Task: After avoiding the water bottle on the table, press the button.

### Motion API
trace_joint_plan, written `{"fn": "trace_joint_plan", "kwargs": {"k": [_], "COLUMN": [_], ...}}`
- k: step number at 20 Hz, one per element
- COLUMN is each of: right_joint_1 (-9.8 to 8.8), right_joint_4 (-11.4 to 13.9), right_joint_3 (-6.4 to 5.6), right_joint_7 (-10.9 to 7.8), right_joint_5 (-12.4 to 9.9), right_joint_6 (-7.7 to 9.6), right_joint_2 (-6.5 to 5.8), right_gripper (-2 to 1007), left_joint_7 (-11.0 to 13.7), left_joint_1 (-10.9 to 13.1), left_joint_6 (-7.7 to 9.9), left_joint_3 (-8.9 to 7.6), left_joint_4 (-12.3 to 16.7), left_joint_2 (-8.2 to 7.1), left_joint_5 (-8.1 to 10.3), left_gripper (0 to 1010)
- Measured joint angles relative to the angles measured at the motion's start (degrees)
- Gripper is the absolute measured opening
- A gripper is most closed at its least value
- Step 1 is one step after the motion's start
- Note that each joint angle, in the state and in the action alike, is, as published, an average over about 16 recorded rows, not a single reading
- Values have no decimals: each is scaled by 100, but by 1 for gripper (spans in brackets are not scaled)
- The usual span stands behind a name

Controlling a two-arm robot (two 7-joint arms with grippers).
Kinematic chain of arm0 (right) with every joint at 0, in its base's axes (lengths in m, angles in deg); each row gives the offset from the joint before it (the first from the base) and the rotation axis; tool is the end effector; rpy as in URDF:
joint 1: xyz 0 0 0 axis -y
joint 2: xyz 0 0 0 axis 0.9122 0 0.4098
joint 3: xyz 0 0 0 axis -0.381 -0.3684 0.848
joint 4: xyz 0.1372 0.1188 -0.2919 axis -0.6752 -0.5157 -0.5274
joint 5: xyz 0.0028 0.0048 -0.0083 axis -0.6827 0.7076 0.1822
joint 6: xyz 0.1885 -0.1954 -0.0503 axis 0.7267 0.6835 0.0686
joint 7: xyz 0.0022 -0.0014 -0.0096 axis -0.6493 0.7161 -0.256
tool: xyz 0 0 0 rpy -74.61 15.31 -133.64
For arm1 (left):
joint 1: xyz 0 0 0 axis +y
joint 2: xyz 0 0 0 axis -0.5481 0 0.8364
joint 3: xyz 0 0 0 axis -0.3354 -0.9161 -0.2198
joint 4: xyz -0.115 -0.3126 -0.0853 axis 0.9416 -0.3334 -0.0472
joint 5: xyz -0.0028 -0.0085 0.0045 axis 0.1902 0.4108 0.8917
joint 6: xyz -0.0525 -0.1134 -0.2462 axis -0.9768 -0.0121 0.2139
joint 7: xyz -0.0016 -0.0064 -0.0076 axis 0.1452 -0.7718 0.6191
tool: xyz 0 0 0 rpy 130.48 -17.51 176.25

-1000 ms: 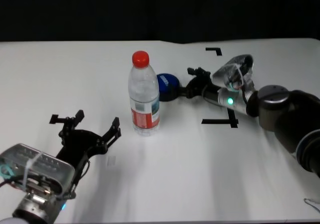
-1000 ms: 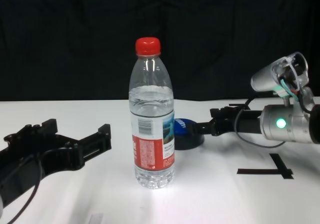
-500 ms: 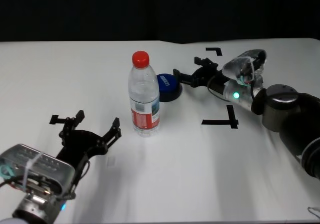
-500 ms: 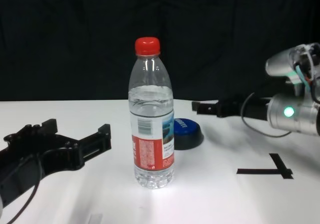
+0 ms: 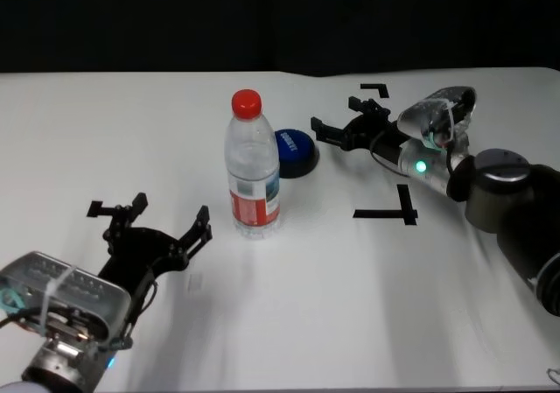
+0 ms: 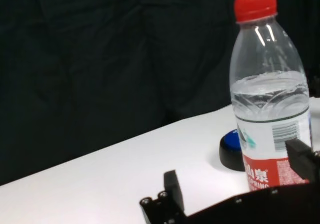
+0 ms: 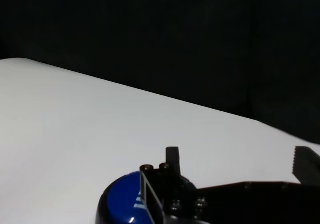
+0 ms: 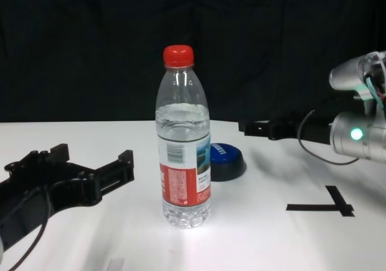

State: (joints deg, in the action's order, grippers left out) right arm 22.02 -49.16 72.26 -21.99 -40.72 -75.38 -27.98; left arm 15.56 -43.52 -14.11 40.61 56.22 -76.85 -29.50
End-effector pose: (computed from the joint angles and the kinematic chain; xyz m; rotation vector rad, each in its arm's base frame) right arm 0.5299 -0.0237 -0.3019 -0.0815 0.0022 -0.9146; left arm 0.2149 0.0157 -0.3308 0.1942 -0.2234 1.2502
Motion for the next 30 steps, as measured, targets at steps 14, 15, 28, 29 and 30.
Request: {"fn": "trace_joint_plan", "kwargs": {"k": [14, 15, 28, 29, 30], "right_joint_1": [-929, -1016, -1977, -2034, -2088], "right_joint_4": [1704, 1859, 3450, 3536, 3618], "right_joint_3": [-95, -107, -213, -216, -219], "right_joint_7": [178, 199, 477, 487, 495], "right_joint_5": [-471, -510, -940, -972, -1005], "right_joint_6": [363, 396, 692, 705, 717], "right_joint_2": [-356, -392, -838, -867, -895], "right_gripper": [1003, 1003, 1003, 1003, 1003], "left_joint_7": [0, 0, 0, 0, 0], "left_joint_1": [0, 0, 0, 0, 0], "left_joint_6": [0, 0, 0, 0, 0], "left_joint_3": [0, 0, 0, 0, 0], "left_joint_4": [0, 0, 0, 0, 0], "left_joint_2": [0, 0, 0, 0, 0], "left_joint_5": [0, 0, 0, 0, 0], "left_gripper": [1003, 1003, 1003, 1003, 1003]}}
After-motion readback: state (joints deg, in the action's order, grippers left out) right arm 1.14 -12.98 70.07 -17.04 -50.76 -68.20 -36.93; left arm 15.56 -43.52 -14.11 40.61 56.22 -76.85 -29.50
